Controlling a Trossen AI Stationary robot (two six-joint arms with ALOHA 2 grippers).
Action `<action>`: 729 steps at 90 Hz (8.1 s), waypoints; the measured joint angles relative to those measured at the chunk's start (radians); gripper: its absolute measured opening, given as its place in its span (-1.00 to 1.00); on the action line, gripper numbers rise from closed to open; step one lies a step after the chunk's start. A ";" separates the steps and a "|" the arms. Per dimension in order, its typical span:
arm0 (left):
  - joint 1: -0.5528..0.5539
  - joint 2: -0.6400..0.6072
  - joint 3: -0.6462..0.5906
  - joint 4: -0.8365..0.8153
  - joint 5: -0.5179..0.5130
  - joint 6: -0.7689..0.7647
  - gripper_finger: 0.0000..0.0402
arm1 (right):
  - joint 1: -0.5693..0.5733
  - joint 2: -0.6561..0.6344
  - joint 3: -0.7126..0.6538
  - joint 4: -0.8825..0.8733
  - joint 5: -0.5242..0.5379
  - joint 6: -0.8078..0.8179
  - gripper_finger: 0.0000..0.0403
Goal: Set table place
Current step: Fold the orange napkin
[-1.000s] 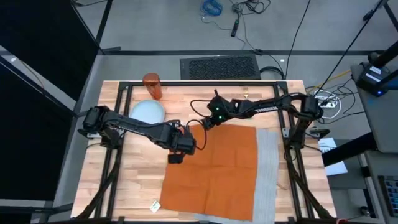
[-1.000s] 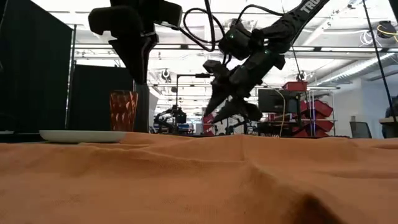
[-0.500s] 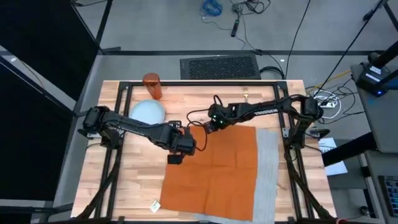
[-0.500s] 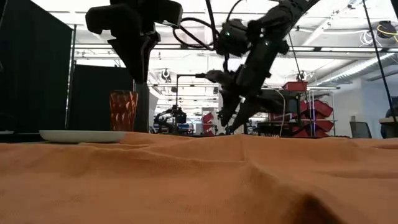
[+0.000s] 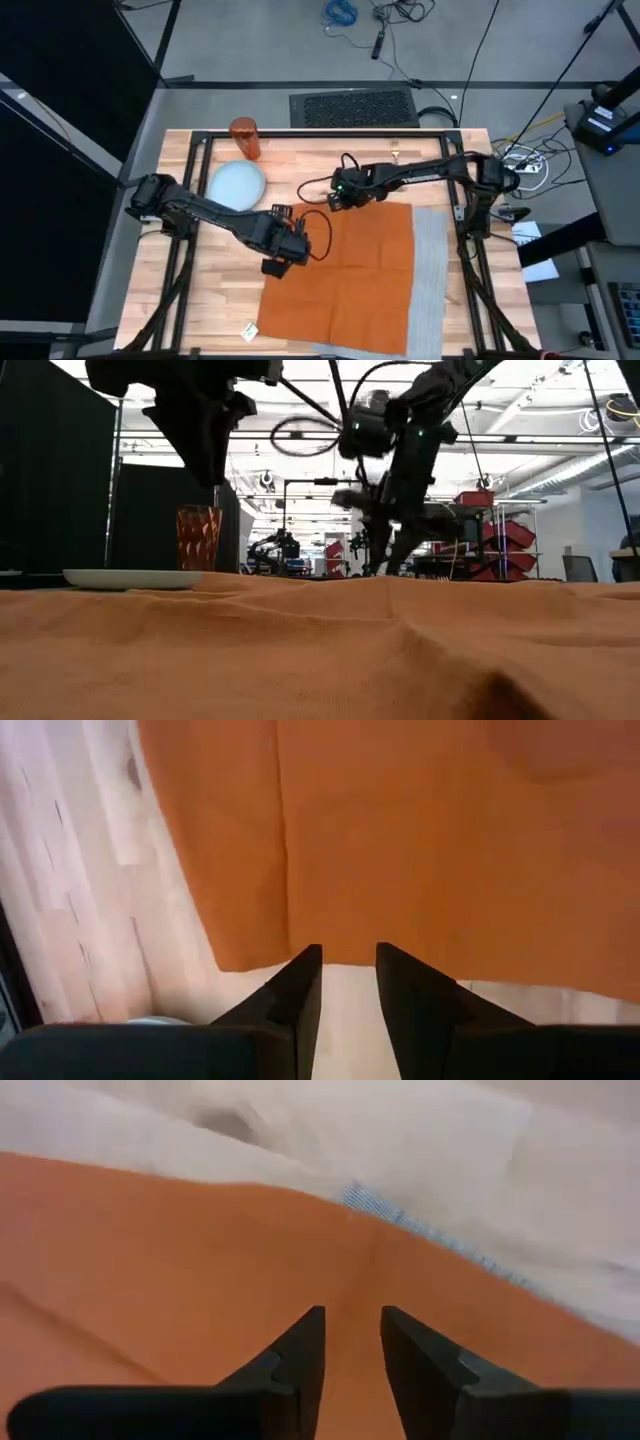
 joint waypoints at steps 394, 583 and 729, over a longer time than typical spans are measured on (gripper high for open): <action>0.071 0.414 0.333 0.157 0.170 -0.789 -0.58 | -0.402 0.119 0.406 -0.161 -0.116 -1.057 -1.00; 0.073 0.412 0.311 0.114 0.205 -0.986 -0.58 | -0.442 0.097 0.406 -0.160 -0.223 -1.175 -1.00; 0.005 0.446 0.593 -0.272 0.113 -0.837 -1.00 | -0.446 -0.109 0.406 -0.182 -0.250 -1.183 -1.00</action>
